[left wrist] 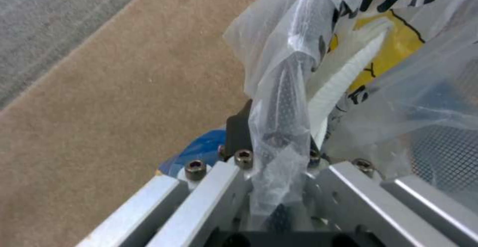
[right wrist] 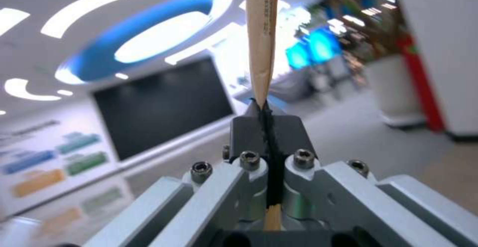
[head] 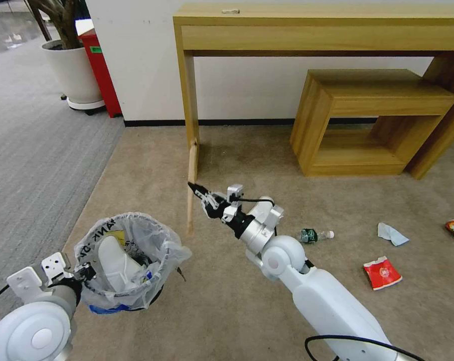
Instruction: Pick up the trash bin and place the garbage on the floor into it.
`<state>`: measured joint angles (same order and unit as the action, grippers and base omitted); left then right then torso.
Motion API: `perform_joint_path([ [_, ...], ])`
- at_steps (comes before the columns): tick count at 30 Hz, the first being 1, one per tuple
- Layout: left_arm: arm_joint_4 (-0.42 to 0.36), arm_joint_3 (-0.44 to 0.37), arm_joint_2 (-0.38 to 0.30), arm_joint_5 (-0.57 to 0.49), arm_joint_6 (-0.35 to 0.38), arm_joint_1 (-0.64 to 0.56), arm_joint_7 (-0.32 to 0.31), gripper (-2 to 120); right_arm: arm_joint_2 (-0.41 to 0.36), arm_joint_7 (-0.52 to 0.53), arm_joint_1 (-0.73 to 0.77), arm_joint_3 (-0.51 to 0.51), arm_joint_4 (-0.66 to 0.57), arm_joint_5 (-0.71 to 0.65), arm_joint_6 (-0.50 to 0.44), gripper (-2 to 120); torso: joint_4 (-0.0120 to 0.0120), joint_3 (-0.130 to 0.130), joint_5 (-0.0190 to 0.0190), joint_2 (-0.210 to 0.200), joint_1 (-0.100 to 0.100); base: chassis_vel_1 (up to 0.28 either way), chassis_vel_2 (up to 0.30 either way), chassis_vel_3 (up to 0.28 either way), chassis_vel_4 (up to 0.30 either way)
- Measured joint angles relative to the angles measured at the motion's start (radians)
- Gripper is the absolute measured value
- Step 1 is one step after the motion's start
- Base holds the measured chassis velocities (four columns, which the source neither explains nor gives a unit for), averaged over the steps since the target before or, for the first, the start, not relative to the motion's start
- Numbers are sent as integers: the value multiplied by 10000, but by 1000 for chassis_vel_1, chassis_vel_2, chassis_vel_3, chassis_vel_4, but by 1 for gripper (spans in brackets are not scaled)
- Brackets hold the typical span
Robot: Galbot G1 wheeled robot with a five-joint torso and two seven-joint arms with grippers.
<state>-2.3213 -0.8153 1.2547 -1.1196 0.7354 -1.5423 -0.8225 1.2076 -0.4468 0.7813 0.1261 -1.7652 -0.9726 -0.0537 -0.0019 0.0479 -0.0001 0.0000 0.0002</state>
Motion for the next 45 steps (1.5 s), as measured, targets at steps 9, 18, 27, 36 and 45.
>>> perform_joint_path([
  [9, -1192, 558, -6, -1023, -1, -312, -382, 0, 638, -1321, 202, 963, 990, 462, -1041, 0, 0, -1, 2, 0, 0, 0, 0, 0, 0],
  [18, -1306, 512, 30, -1004, -1, -493, -376, 0, 618, -1551, 304, 1058, 1323, 1025, -1169, 3, 0, 0, 0, 0, 0, 0, 0, 0, 0],
  [27, -1151, 375, -9, -947, 0, -340, -346, 0, 317, -1752, 488, 853, 1043, 867, -1137, 37, 0, -1, 1, 1, 0, 0, 0, 0, 0],
  [36, -858, -79, -163, -1041, 0, -94, -329, 0, -66, -1237, 810, 213, 444, 577, -1075, 70, 0, -1, 1, 0, 0, 0, 0, 0, 0],
  [45, -440, -461, -137, -915, 0, 228, -355, 0, -351, 2235, 1427, -1815, -491, 1894, -915, 97, 0, 0, 2, 0, 0, 0, 0, 0, 0],
])
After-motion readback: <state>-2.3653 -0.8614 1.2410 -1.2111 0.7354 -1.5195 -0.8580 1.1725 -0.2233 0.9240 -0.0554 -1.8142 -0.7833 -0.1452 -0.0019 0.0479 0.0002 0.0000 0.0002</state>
